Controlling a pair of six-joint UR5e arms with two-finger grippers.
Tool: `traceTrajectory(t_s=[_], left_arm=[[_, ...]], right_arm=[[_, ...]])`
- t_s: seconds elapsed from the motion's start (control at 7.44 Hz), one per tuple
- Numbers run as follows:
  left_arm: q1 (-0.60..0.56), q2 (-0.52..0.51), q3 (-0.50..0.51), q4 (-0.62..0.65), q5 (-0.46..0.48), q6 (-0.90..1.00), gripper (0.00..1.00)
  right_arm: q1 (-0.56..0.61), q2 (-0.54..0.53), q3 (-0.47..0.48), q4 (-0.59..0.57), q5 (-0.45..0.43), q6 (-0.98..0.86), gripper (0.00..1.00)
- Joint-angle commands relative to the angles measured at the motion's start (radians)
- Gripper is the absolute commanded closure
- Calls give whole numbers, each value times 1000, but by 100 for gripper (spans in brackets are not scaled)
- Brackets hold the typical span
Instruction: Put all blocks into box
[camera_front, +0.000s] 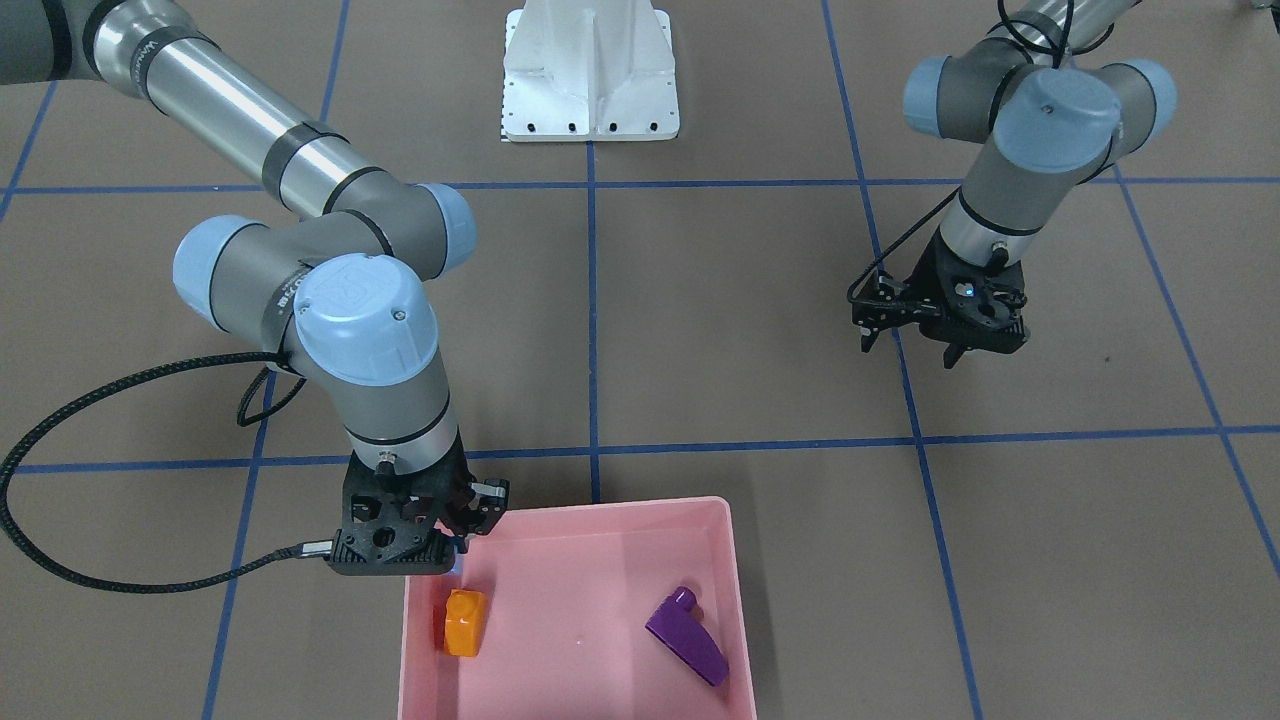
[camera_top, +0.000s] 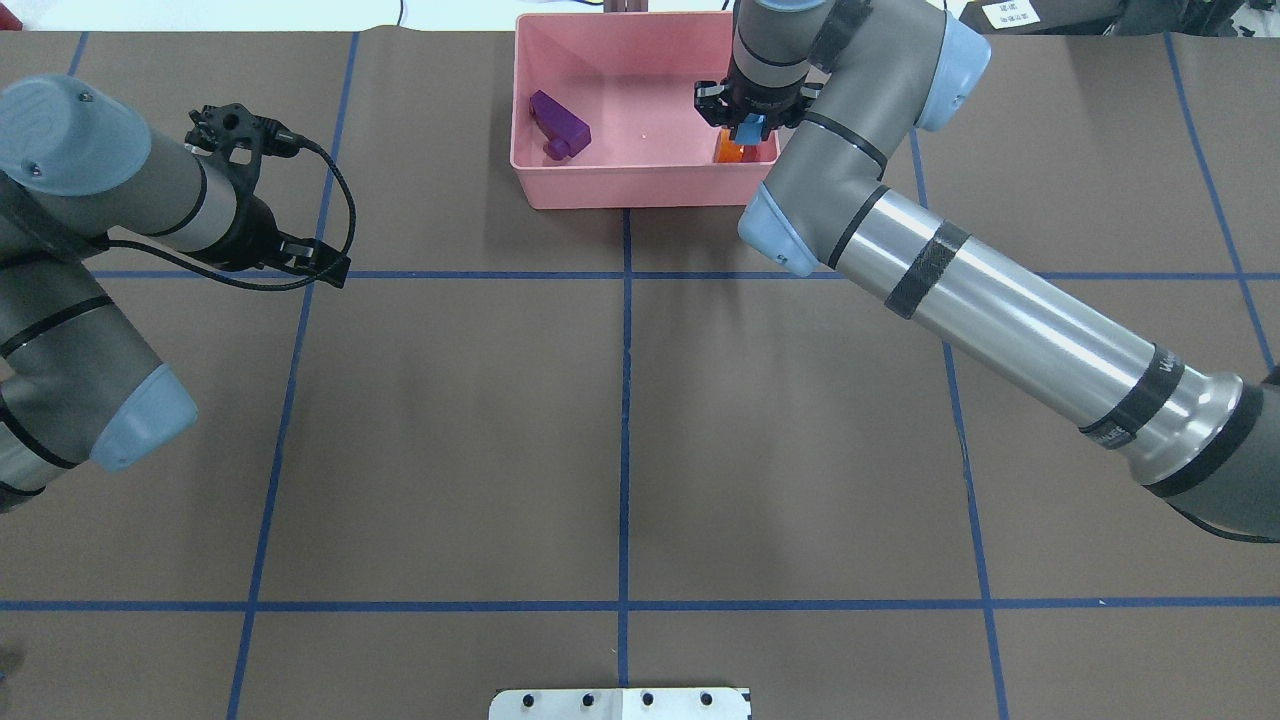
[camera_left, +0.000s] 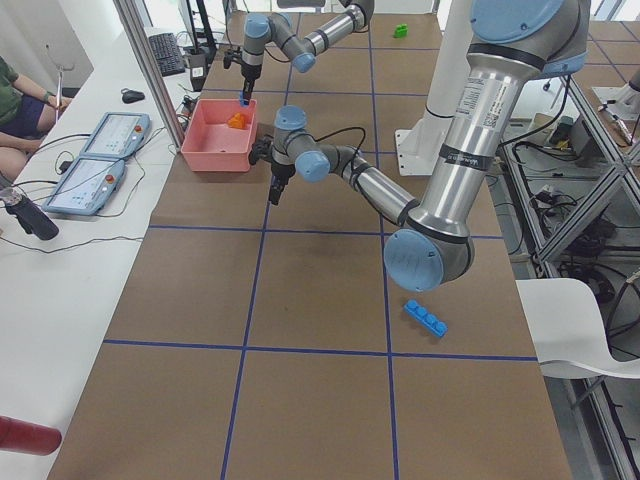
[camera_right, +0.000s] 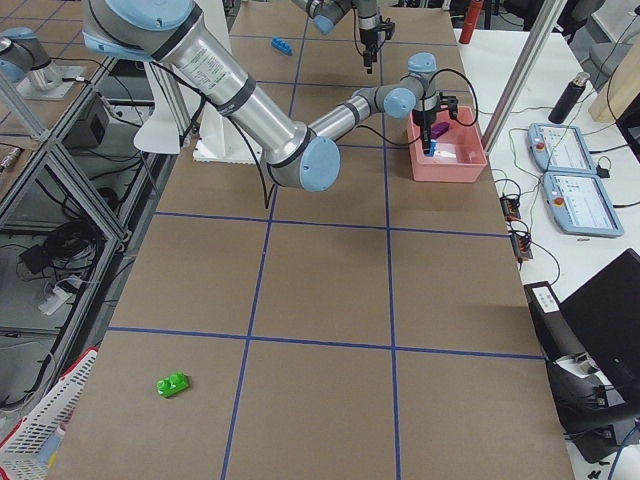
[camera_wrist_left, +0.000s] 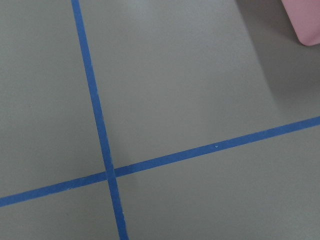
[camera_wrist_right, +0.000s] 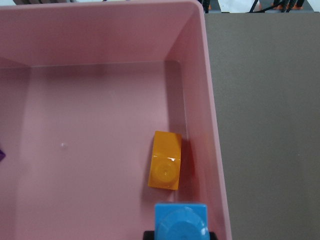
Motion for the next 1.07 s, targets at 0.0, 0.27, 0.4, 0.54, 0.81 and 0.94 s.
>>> traceTrajectory(t_s=[0.0,0.27,0.4,0.54,0.81,0.94], left_arm=[[1,0,1,0,0,0,0],[2,0,1,0,0,0,0],[2,3,-1,0,0,2,0],[-1,11,-8,2,0,8,0],[-2,117,-79,2,-3,39,0],[-5,205,-135,2,-4,119,0]], right_arm=[[0,-4,-1,1,-9,-2,2],[0,-4,1,1,-12,-4,1],[3,-4,8,-3,-8,-4,1],[10,-7,37,-16,4,-4,1],[44,-103,223,-147,47,-52,1],[67,-166,328,-213,84,-106,1]])
